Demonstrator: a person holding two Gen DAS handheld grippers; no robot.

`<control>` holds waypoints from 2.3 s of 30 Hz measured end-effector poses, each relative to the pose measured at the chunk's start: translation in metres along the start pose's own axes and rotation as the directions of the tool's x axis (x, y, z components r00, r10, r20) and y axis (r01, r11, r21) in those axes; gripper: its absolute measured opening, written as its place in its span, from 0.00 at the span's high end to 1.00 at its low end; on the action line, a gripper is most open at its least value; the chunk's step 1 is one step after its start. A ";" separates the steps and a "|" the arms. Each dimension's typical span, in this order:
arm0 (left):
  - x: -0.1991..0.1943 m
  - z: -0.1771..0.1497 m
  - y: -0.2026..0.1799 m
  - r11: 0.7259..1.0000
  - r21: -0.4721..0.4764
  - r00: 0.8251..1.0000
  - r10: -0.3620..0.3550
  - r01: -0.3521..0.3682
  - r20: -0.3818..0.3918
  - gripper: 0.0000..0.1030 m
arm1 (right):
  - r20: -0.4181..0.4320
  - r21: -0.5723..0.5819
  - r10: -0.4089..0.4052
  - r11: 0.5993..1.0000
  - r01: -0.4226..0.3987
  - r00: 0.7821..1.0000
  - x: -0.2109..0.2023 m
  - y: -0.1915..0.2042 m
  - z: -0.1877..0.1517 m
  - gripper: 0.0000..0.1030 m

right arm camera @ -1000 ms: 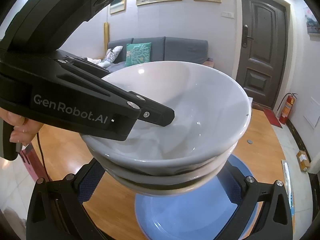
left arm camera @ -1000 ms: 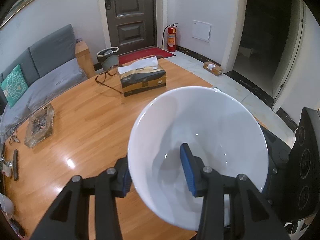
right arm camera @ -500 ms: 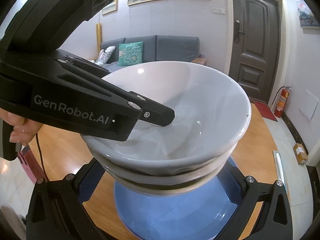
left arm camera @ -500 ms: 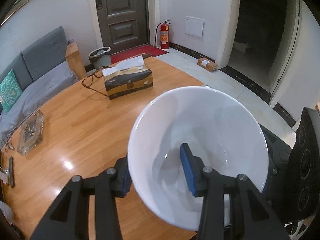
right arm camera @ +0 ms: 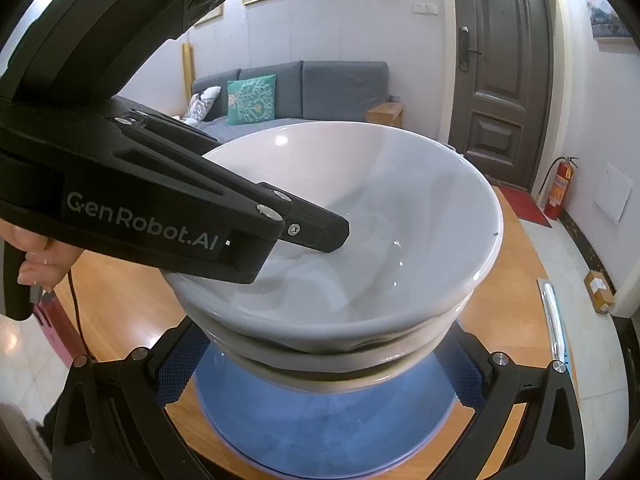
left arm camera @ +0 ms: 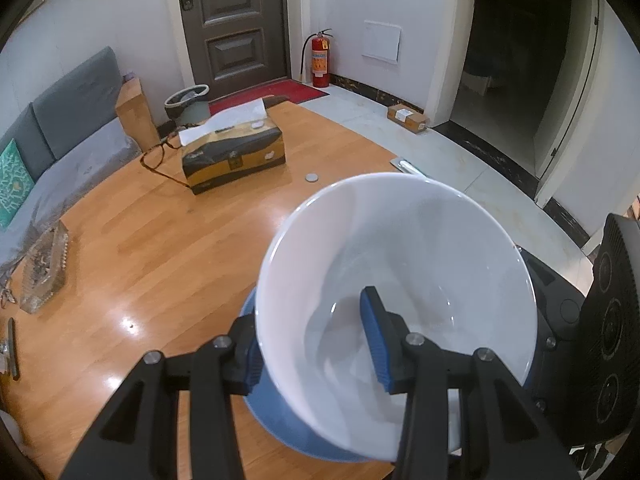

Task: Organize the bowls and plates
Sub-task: 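Carry the bowl stack with both tools over the blue plates, then lower the bowl stack onto the blue plates and open both tools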

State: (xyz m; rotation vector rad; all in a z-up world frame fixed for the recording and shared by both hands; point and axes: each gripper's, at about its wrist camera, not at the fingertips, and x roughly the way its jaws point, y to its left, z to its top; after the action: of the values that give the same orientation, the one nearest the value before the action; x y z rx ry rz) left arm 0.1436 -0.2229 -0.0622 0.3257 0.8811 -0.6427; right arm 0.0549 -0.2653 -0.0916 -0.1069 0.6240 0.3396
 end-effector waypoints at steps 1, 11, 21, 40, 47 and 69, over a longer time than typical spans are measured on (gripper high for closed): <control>0.002 0.000 -0.001 1.000 0.000 1.000 -0.001 0.001 -0.002 0.61 | -0.003 0.001 0.000 1.000 0.000 1.000 0.001 -0.001 -0.001 0.02; 0.026 0.002 -0.002 1.000 -0.007 0.999 -0.020 0.020 -0.031 0.61 | -0.039 0.013 -0.001 1.000 0.002 0.999 0.017 -0.014 -0.001 0.02; 0.043 0.001 -0.002 0.999 -0.017 0.998 -0.029 0.028 -0.058 0.61 | -0.069 0.028 0.005 1.000 -0.004 0.998 0.032 -0.026 0.001 0.02; 0.060 -0.003 0.014 0.996 -0.069 0.995 -0.059 0.053 -0.075 0.61 | -0.108 0.008 -0.011 1.000 0.012 0.994 0.052 -0.026 -0.002 0.02; 0.060 -0.005 0.019 0.995 -0.079 0.995 -0.064 0.058 -0.077 0.61 | -0.116 -0.002 -0.014 1.000 0.014 0.993 0.054 -0.022 -0.003 0.02; 0.058 -0.009 0.022 0.993 -0.093 0.994 -0.078 0.071 -0.081 0.62 | -0.134 -0.014 -0.009 1.000 0.008 0.991 0.054 -0.017 -0.002 0.01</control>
State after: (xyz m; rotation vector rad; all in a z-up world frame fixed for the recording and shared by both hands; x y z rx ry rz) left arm 0.1794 -0.2233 -0.1138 0.2410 1.0039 -0.6599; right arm 0.1004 -0.2665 -0.1252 -0.1457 0.7546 0.3301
